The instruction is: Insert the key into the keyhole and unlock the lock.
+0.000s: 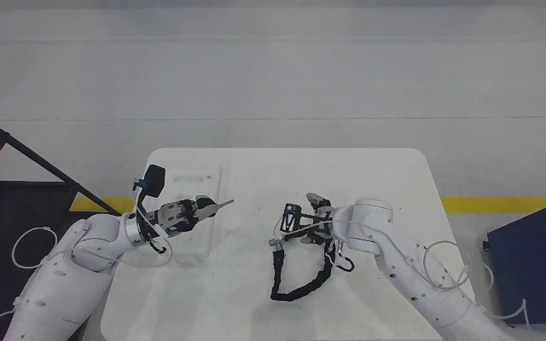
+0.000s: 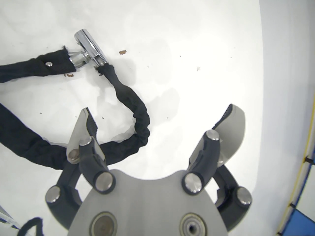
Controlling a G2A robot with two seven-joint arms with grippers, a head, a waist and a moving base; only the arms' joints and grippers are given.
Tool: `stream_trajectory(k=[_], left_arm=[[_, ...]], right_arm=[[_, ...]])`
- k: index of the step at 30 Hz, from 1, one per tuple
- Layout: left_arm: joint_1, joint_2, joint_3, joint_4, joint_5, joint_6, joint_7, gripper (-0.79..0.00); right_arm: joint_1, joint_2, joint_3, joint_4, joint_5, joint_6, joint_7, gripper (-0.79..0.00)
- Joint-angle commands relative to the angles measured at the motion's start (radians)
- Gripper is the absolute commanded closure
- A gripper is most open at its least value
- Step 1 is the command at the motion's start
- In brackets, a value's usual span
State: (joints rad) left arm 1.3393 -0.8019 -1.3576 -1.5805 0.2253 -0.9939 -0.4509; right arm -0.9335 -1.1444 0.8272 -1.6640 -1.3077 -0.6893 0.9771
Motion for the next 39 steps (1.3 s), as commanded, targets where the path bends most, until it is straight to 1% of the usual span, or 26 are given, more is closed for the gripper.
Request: stream_trajectory(k=[1,3,5,8,13,14,15,16,17,20,25,30,39], left_arm=[[0.0,0.0,0.0,0.0,0.0,0.0,0.0,0.0],[0.0,0.0,0.0,0.0,0.0,0.0,0.0,0.0],[0.0,0.0,0.0,0.0,0.0,0.0,0.0,0.0],[0.0,0.0,0.0,0.0,0.0,0.0,0.0,0.0],[0.0,0.0,0.0,0.0,0.0,0.0,0.0,0.0],[0.0,0.0,0.0,0.0,0.0,0.0,0.0,0.0],[0.0,0.0,0.0,0.0,0.0,0.0,0.0,0.0],[0.0,0.0,0.0,0.0,0.0,0.0,0.0,0.0],[0.0,0.0,0.0,0.0,0.0,0.0,0.0,0.0],[0.0,0.0,0.0,0.0,0.0,0.0,0.0,0.0],[0.0,0.0,0.0,0.0,0.0,0.0,0.0,0.0],[0.0,0.0,0.0,0.0,0.0,0.0,0.0,0.0],[0.0,0.0,0.0,0.0,0.0,0.0,0.0,0.0]], right_arm=[[0.028,-0.006,-0.024,0.007,0.001,-0.033,0.046,-0.785],[0.064,-0.016,-0.053,0.02,0.013,-0.057,0.08,-0.785],[0.101,-0.026,-0.084,0.038,0.023,-0.067,0.087,-0.785],[0.154,-0.038,-0.146,0.072,0.031,-0.087,0.067,-0.785],[0.241,-0.052,-0.253,0.14,0.104,-0.109,0.044,-0.785],[0.258,-0.055,-0.275,0.157,0.125,-0.11,0.044,-0.61],[0.277,-0.058,-0.296,0.173,0.146,-0.108,0.045,-0.52],[0.295,-0.061,-0.317,0.189,0.164,-0.105,0.048,-0.379],[0.312,-0.063,-0.337,0.203,0.177,-0.101,0.053,-0.357],[0.346,-0.071,-0.387,0.235,0.212,-0.085,0.069,-0.329],[0.376,-0.078,-0.434,0.275,0.255,-0.062,0.092,-0.323],[0.39,-0.086,-0.461,0.299,0.285,-0.062,0.092,-0.302],[0.41,-0.111,-0.502,0.352,0.306,-0.071,0.082,-0.296]])
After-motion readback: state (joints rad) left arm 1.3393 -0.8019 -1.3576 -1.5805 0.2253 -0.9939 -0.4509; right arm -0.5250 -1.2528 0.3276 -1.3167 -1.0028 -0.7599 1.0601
